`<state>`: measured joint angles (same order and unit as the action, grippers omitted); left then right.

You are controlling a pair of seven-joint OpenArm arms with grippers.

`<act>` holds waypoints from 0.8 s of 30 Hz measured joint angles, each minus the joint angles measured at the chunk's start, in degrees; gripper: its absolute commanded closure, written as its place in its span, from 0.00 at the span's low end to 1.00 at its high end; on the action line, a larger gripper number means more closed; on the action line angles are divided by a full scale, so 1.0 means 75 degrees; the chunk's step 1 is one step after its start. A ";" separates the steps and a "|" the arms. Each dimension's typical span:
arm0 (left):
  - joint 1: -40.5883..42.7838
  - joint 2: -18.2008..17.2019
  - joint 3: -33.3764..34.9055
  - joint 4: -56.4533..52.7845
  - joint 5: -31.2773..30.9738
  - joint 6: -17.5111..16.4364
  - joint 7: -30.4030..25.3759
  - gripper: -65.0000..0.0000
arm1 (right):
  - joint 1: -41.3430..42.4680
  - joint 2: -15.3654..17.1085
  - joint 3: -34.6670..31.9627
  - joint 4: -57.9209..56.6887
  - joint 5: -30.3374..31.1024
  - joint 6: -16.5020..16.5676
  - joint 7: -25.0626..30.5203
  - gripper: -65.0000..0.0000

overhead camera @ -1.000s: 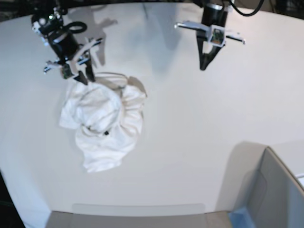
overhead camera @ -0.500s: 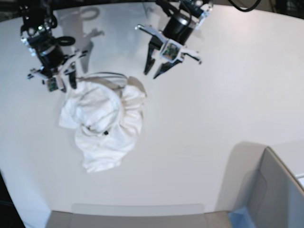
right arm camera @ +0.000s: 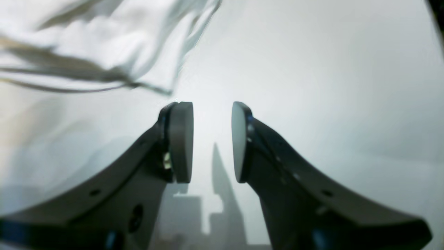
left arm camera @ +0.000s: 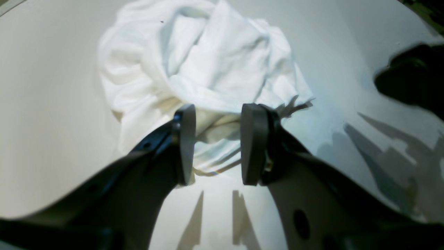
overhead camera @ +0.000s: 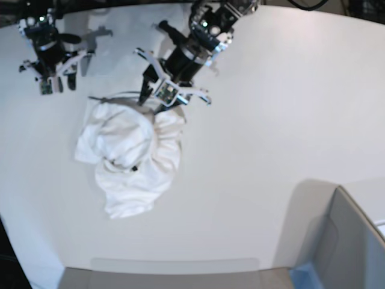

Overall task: Layout the t-shirt on the table in an organized manner, then fold the t-shirt properly
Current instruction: 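Lower the left gripper onto the crumpled shirt and pinch a fold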

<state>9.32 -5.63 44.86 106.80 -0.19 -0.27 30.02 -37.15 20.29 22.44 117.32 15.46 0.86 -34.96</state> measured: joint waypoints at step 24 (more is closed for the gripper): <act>-0.0874 0.1373 -0.1338 -0.1352 0.0026 0.0122 -0.0015 0.65 | -0.0568 -0.0385 0.1058 0.0000 -0.0029 -0.0055 0.0026 0.70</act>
<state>2.76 4.67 34.83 96.66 0.01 0.64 29.91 -41.41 17.41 30.37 117.32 15.25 0.45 -34.76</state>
